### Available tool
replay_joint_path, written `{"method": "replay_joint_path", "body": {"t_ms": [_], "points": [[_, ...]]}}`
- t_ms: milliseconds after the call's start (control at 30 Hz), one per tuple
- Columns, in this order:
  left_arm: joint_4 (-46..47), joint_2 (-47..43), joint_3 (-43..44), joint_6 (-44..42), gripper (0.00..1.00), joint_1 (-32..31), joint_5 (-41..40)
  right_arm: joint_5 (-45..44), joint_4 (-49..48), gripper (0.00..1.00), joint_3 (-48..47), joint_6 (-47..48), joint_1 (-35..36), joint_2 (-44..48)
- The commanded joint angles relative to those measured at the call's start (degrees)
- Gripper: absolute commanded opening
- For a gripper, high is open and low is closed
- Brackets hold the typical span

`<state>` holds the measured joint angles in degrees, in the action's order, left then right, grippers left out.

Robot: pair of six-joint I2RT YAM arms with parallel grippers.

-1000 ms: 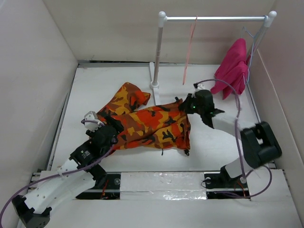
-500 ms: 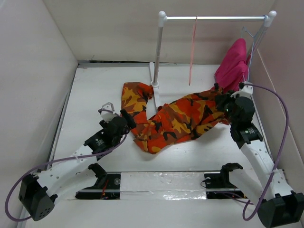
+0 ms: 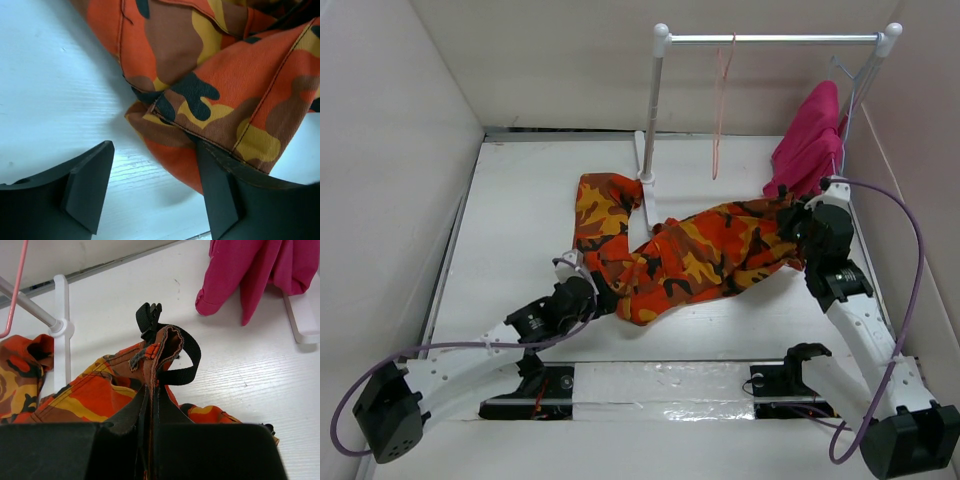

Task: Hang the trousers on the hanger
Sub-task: Flatten out the trousers at the center of the board.

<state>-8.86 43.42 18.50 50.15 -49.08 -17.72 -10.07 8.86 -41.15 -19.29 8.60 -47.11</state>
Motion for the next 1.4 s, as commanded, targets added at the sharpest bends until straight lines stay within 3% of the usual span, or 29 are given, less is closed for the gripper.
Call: {"method": "replay_joint_path", "body": {"t_ms": [0,133,200,233,267,300,433,567,633,700,733,800,833,867,967,1033,1067,1100,1167,1233,1300,1333,1367], "points": [[6.0,-0.8,-3.3,3.2,0.65,-0.4,4.3,0.7,-1.7,0.0,-2.5,1.0,-0.3,0.2],[13.9,6.1,-4.0,3.5,0.63,-0.4,5.2,3.1,-1.9,0.0,-2.1,0.7,-0.3,0.6],[18.8,11.0,-2.4,3.3,0.49,-0.4,3.1,3.3,-1.9,0.0,-2.0,0.6,-0.3,0.8],[20.2,13.2,-1.3,2.0,0.4,-0.4,3.0,3.2,-1.2,0.0,-2.2,0.7,-0.3,1.1],[20.9,13.7,1.7,1.2,0.15,-0.4,2.8,3.5,-0.8,0.0,-2.4,0.9,-0.3,1.1],[19.0,13.7,3.8,0.5,0.0,-0.4,1.8,3.8,-0.1,0.0,-3.1,1.2,-0.3,1.3],[6.5,4.2,13.7,-2.4,0.0,-0.9,-9.4,5.8,4.0,0.0,-4.8,2.8,2.9,3.4],[-2.0,-10.4,23.6,-6.7,0.0,4.9,-17.5,11.9,5.5,0.0,-6.1,2.9,11.6,4.4],[-5.7,-12.6,26.9,-8.4,0.0,7.2,-19.4,11.3,4.4,0.0,-8.3,1.8,23.8,3.4],[-8.2,-13.3,32.3,-10.1,0.0,7.2,-23.3,5.3,5.0,0.0,-12.4,0.7,35.2,1.2],[-9.1,-13.0,34.1,-11.6,0.0,7.2,-24.9,-2.3,7.5,0.0,-15.6,1.0,47.3,-2.3],[-10.1,-11.3,41.3,-14.0,0.0,7.2,-26.1,-11.7,11.0,0.0,-27.2,2.7,59.5,-6.0],[-11.7,-10.7,44.2,-16.1,0.0,7.2,-26.6,-21.2,13.4,0.0,-31.0,3.4,65.0,-7.4],[-12.2,-9.6,50.3,-17.3,0.0,7.2,-27.1,-25.5,14.5,0.0,-34.4,4.6,74.2,-9.2],[-10.0,-5.5,59.9,-24.7,0.0,7.2,-25.2,-36.9,17.8,0.0,-42.1,5.0,80.3,-8.8],[-11.7,-0.9,64.1,-26.9,0.04,7.2,-23.0,-38.2,17.7,0.0,-39.2,4.4,76.4,-6.9],[-12.7,4.4,66.8,-27.7,0.16,7.2,-20.8,-36.7,18.2,0.0,-37.6,2.2,73.1,-6.0],[-13.5,7.3,67.4,-27.9,0.23,7.2,-19.5,-34.3,18.9,0.0,-36.0,0.9,65.3,-4.1],[-13.0,13.8,64.8,-27.2,0.33,7.2,-17.7,-27.4,17.7,0.0,-29.3,-0.7,57.2,-1.6],[-6.9,16.9,60.5,-26.5,0.37,11.7,-15.1,-22.4,17.3,0.0,-22.6,-1.6,44.6,1.2],[-3.5,22.4,55.3,-24.2,0.36,17.6,-5.1,-18.5,17.9,0.0,-18.8,-2.2,36.0,1.8],[0.6,24.5,53.7,-23.4,0.36,23.2,-1.0,-14.7,17.1,0.0,-16.8,-2.4,27.9,2.4],[2.0,29.7,51.7,-22.6,0.41,25.2,4.4,-12.2,16.2,0.0,-12.2,-2.8,24.2,2.6]]}}
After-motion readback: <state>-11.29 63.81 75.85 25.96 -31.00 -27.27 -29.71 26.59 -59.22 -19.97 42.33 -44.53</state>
